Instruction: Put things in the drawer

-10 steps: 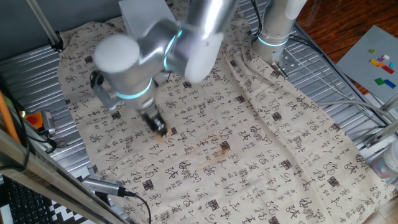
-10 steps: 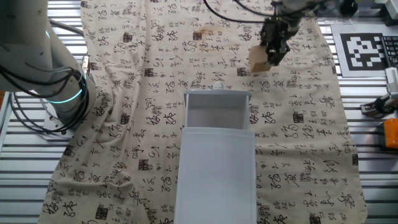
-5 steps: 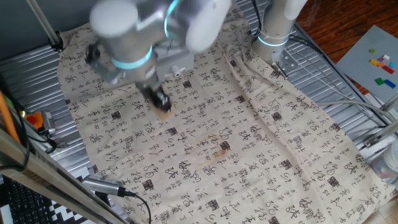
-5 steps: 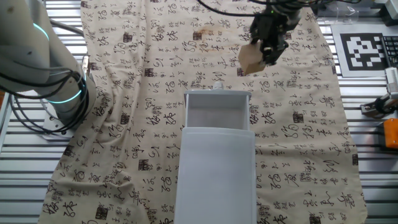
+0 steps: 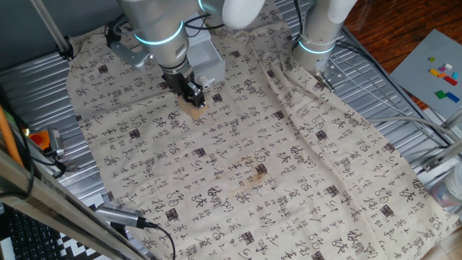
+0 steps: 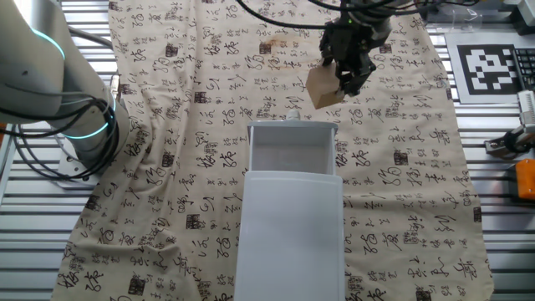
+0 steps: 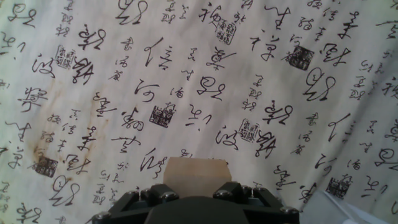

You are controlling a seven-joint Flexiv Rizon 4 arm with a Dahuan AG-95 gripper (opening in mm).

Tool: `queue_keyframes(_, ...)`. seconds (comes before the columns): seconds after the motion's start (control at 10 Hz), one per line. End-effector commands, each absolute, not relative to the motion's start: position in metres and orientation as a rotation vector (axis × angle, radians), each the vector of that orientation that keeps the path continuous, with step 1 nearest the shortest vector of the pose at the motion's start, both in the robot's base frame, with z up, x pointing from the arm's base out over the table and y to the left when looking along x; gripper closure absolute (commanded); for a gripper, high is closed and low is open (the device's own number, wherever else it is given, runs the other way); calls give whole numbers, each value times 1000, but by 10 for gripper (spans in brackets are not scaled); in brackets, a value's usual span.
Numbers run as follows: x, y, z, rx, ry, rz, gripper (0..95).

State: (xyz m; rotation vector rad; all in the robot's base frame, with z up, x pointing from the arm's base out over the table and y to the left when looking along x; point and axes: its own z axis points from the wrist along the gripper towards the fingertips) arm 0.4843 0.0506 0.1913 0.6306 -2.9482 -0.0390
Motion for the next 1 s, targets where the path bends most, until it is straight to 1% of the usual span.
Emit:
queue_keyframes(0.1, 485, 51, 191, 653, -2952, -47, 950)
queue_keyframes(0.5, 485, 51, 191, 522, -2934, -4, 950)
queue_keyframes(1.0, 485, 51, 191, 531, -2927, 24, 950)
